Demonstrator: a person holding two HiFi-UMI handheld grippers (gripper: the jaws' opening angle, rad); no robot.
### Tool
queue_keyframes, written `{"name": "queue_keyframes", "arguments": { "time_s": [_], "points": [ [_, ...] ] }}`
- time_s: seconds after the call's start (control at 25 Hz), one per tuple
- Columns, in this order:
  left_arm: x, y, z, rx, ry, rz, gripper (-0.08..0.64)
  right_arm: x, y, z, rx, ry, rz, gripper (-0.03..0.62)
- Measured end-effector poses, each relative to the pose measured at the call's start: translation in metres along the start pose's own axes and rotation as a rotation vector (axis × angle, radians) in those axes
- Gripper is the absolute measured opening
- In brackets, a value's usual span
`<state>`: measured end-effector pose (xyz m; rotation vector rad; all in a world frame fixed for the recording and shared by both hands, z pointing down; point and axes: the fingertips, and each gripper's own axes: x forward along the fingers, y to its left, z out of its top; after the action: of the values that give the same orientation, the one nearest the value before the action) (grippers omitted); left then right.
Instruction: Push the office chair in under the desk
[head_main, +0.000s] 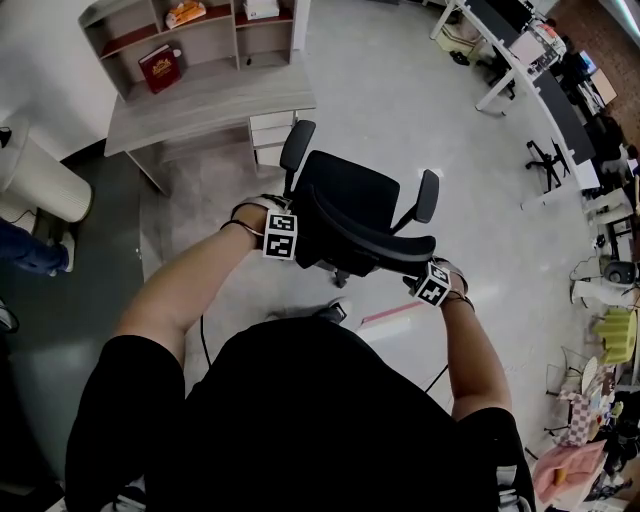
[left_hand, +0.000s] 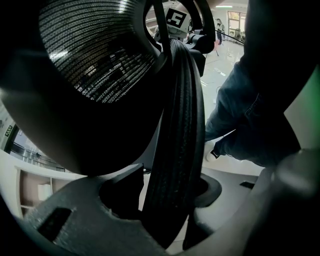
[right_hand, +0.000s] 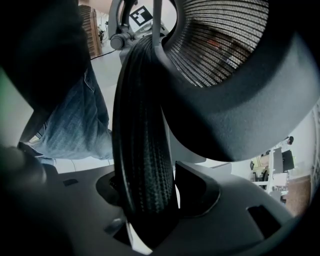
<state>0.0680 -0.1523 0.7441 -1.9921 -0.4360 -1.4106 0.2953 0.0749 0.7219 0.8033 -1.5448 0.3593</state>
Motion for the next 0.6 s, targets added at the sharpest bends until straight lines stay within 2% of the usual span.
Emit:
{"name": "queue_keyframes", "arguments": {
  "time_s": [0.28,0.6],
  "points": [
    [-0.016,-0.026,-0.024,-0.025,-0.013,0.018,0.218,-0.001,0.019,0.028,-0.037,-0.005,0.01,0.225],
    [-0.033,-0.06,-0.07,-0.091,0.03,0.026,0.209,0.008,0.032,0.073,-0.113,-0.037,0.017,0.225]
  ]
}}
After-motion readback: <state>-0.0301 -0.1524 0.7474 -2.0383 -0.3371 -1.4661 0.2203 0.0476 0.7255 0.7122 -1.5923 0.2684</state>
